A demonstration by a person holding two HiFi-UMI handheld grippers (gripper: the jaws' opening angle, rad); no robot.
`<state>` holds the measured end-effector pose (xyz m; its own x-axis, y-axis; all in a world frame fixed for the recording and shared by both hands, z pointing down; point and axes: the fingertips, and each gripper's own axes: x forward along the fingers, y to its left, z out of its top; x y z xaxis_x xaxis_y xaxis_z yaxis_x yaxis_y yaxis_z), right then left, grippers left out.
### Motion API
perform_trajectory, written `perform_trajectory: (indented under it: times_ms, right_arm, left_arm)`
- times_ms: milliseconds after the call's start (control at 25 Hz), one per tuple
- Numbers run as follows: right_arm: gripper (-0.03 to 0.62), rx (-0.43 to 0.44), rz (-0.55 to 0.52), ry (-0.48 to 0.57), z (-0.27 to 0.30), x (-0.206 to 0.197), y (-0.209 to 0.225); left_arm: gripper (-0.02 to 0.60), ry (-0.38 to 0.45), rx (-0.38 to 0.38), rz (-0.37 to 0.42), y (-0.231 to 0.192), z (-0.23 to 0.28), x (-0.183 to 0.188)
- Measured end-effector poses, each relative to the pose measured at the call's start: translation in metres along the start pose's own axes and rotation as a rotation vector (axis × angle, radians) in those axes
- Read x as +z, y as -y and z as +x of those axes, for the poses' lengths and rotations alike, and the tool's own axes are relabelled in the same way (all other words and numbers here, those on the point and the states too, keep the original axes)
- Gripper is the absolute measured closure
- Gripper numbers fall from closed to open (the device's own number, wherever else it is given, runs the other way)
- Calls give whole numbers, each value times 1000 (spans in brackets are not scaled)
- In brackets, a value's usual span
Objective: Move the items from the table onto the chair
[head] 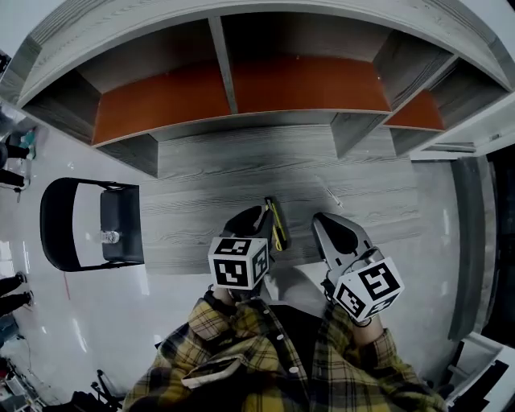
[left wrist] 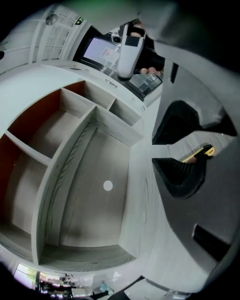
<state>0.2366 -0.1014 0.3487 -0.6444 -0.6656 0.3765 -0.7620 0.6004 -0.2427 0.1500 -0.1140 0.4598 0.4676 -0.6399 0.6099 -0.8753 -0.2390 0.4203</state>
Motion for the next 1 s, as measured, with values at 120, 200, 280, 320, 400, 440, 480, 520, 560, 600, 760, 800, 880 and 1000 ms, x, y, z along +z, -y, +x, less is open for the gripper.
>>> perform_trajectory:
  times_ms: [120,200,280,320,400,440,480,520,560,600,760,800,880,1000]
  right_arm:
    - [577,3,4,-14,-5,-5,10]
    - [577,3,4,-22,-8,-9,18]
    - [577,3,4,-31,-10,-12,26]
    - [577,3,5,-36,-12,-14,30]
    - [577,5,10,-47,-14,-19,37]
    - [577,6,12,-53,-14,-21,40]
    - [576,8,14,-58,-15,-23,43]
    - [577,10,16,-63,-16,-25,46]
    - [577,10,18,-68,-17,-27,49]
    - [577,11,20,-71,-18,-28,52]
    - [577,8,36,-78,-21,-34,63]
    - [577,6,40,-79,-22,-34,66]
    - [577,3,46,-80,-22,-35,70]
    - [577,0,53,-81,-22,-36,73]
  left_arm:
    - [447,-59,13,-51,-2,23,-22]
    - [421,-87,35,-83,-5,39,-35]
    - [398,-108,65,-106,-10,54,-49]
    - [389,-120,81,-112,-13,60,-56]
    - [380,-145,114,-116,-17,72,-69]
    - [379,-159,128,-120,-20,77,-76]
    - [379,-171,142,-127,-22,82,-82]
    - [379,-183,154,-137,-24,87,-88]
    - [379,-193,167,-146,-25,91,-94]
    - [379,-203,180,-151,-27,94,-100]
    - [379,-250,230,-130,-32,107,-119]
    - [379,-258,241,-127,-33,109,-122]
    - [379,-274,261,-122,-36,113,-128]
    - [388,-292,319,-68,-40,113,-133]
